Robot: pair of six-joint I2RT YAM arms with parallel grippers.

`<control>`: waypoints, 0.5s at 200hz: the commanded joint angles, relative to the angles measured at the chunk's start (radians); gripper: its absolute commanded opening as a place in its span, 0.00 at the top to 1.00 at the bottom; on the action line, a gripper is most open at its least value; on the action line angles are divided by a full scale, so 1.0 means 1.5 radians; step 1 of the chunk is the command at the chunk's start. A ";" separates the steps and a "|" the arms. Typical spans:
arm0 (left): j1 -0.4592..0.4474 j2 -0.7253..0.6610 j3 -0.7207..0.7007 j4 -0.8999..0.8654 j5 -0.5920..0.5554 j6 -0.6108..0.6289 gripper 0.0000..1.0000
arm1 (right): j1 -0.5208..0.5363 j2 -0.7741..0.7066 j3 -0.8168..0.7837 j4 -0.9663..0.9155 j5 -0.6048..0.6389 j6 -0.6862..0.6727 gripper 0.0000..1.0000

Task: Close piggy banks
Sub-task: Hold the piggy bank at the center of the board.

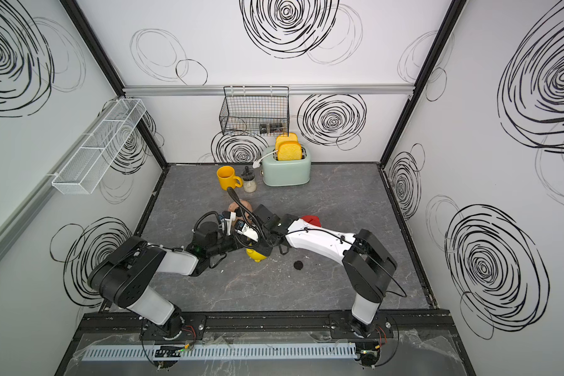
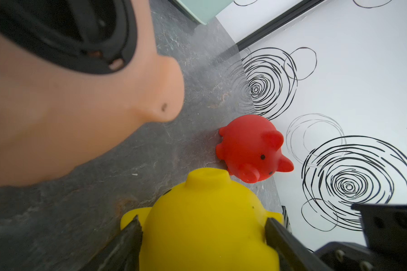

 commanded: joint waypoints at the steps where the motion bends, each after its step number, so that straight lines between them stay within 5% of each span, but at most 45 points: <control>1: -0.001 0.018 -0.002 -0.004 -0.018 0.001 0.16 | -0.008 0.008 -0.034 -0.067 0.017 0.026 1.00; 100: 0.000 0.020 -0.008 -0.003 -0.019 0.001 0.17 | -0.008 0.025 -0.019 -0.082 0.042 0.177 1.00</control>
